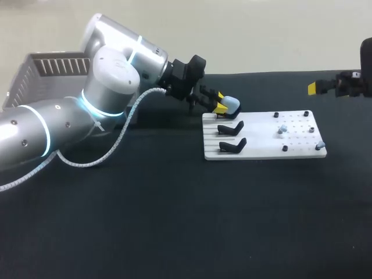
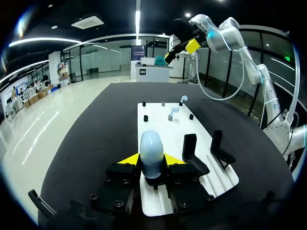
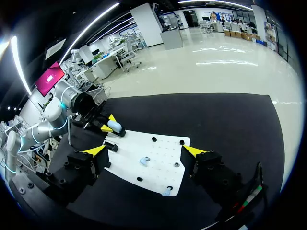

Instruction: Pick up each earbud case from the left stands, insert the matching earbuds, close the lid, and place the case in the box.

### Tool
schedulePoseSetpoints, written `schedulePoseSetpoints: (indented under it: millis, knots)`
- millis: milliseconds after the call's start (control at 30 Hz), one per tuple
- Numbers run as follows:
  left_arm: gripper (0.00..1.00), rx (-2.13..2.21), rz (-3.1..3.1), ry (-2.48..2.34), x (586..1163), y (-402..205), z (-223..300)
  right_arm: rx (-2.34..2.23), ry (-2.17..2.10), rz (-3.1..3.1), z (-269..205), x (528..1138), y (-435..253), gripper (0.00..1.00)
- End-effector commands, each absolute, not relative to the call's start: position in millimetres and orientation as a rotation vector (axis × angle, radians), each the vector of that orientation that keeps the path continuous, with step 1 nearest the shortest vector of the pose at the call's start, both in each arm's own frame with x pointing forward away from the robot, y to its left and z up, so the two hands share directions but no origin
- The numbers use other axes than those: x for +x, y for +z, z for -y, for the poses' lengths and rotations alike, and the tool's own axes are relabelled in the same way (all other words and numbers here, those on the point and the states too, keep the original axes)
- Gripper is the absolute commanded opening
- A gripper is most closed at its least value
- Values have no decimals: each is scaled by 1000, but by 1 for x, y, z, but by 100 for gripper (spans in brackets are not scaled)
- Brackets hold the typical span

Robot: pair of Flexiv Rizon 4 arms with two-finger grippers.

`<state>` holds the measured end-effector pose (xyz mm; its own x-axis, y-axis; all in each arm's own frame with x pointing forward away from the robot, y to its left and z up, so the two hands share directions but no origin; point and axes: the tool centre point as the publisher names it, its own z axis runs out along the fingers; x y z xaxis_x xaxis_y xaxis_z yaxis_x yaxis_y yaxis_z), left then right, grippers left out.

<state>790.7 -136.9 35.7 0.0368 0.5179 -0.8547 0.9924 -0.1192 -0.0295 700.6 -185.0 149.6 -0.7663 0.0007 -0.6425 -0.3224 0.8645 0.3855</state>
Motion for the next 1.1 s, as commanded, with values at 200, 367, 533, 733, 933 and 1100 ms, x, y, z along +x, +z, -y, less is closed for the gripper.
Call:
schedulePoseSetpoints:
  millis: [200,367,533,733,933,1100]
  knots:
    - [0,1663,-1370,-926,772,91,124,-232,639,-2373,185,700,150,100]
    - [0,1651,-1341,-923,772,101,119,-232,639,-2373,185,700,150,100]
    - [0,1626,-1310,-944,771,109,117,-232,639,-2373,185,700,150,100]
    - [0,1567,-1254,-982,764,127,112,-232,639,-2373,185,700,150,100]
    - [0,1517,-1240,-998,760,137,108,-232,639,-2373,185,700,150,100]
    - [0,1470,-1230,-1027,757,141,105,-232,639,-2373,185,700,150,100]
